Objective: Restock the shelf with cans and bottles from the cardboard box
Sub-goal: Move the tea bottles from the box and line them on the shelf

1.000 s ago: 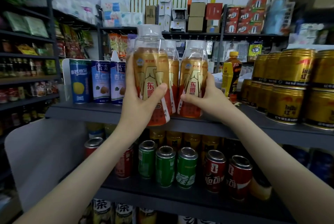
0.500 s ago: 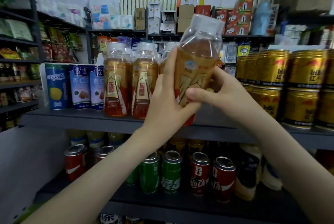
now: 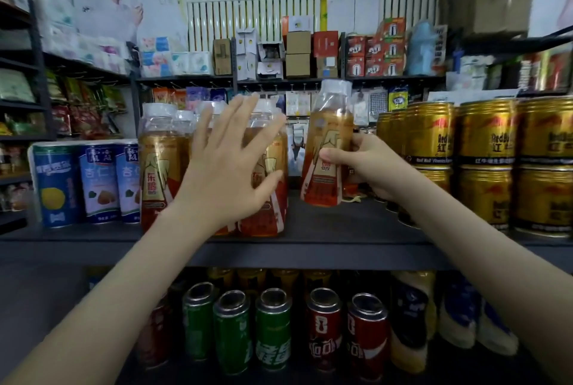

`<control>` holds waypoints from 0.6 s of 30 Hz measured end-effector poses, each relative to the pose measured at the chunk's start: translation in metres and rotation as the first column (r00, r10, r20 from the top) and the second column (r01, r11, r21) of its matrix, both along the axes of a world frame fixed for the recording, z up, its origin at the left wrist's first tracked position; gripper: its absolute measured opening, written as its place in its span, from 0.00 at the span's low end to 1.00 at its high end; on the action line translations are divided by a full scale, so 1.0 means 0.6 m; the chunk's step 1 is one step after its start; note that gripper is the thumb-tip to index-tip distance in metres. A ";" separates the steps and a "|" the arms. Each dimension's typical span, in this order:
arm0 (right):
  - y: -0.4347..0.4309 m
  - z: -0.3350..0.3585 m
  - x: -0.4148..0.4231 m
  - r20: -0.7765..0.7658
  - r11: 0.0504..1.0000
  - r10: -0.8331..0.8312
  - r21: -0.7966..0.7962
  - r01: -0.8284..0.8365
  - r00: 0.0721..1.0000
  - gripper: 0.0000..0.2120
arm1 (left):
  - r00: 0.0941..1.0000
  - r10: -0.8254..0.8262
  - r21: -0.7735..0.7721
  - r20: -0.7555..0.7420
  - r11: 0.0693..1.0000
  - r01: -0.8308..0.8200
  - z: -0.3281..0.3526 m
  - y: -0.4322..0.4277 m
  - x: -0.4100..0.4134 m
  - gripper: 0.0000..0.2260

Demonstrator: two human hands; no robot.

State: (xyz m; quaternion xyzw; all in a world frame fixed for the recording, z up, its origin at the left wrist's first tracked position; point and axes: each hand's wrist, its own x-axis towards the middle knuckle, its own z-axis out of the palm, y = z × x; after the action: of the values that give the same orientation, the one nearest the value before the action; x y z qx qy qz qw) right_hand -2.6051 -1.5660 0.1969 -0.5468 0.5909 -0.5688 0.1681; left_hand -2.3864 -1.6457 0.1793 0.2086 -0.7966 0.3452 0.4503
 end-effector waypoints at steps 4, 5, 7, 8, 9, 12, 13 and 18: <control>-0.077 -0.006 -0.021 0.002 0.982 -0.099 0.164 0.097 0.995 0.19 | 0.974 0.162 -0.041 0.158 0.987 -0.157 -0.006 -0.021 0.024 0.38; -0.094 -0.007 -0.025 -0.013 0.975 -0.112 0.192 0.113 0.994 0.20 | 0.969 0.175 -0.047 0.177 0.984 -0.170 -0.006 -0.024 0.029 0.40; -0.121 -0.007 -0.030 -0.044 0.967 -0.129 0.218 0.136 0.991 0.17 | 0.960 0.190 -0.046 0.204 0.982 -0.184 -0.005 -0.033 0.034 0.44; -0.131 -0.005 -0.031 -0.062 0.964 -0.134 0.224 0.145 0.989 0.15 | 0.958 0.189 -0.044 0.215 0.982 -0.183 -0.003 -0.036 0.036 0.45; -0.139 -0.003 -0.032 -0.084 0.961 -0.136 0.229 0.152 0.987 0.13 | 0.957 0.181 -0.043 0.228 0.983 -0.176 -0.002 -0.039 0.036 0.46; -0.161 -0.006 -0.037 -0.213 0.957 -0.159 0.207 0.203 0.964 0.24 | 0.958 0.133 -0.030 0.252 0.991 -0.129 -0.001 -0.049 0.034 0.48; -0.167 -0.010 -0.040 -0.278 0.960 -0.179 0.159 0.229 0.944 0.35 | 0.959 0.116 -0.023 0.257 0.993 -0.114 -0.003 -0.052 0.034 0.48; -0.167 -0.045 -0.036 -0.838 0.932 -0.284 -0.128 0.339 0.465 0.64 | 0.956 0.059 -0.089 0.287 0.995 -0.034 -0.014 -0.064 0.032 0.46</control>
State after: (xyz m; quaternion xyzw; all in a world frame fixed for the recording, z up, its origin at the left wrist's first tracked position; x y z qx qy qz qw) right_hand -2.6268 -1.6660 0.1698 -0.6308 0.7024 -0.2359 -0.2304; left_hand -2.3672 -1.6841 0.1707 0.1556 -0.8336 0.4154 0.3292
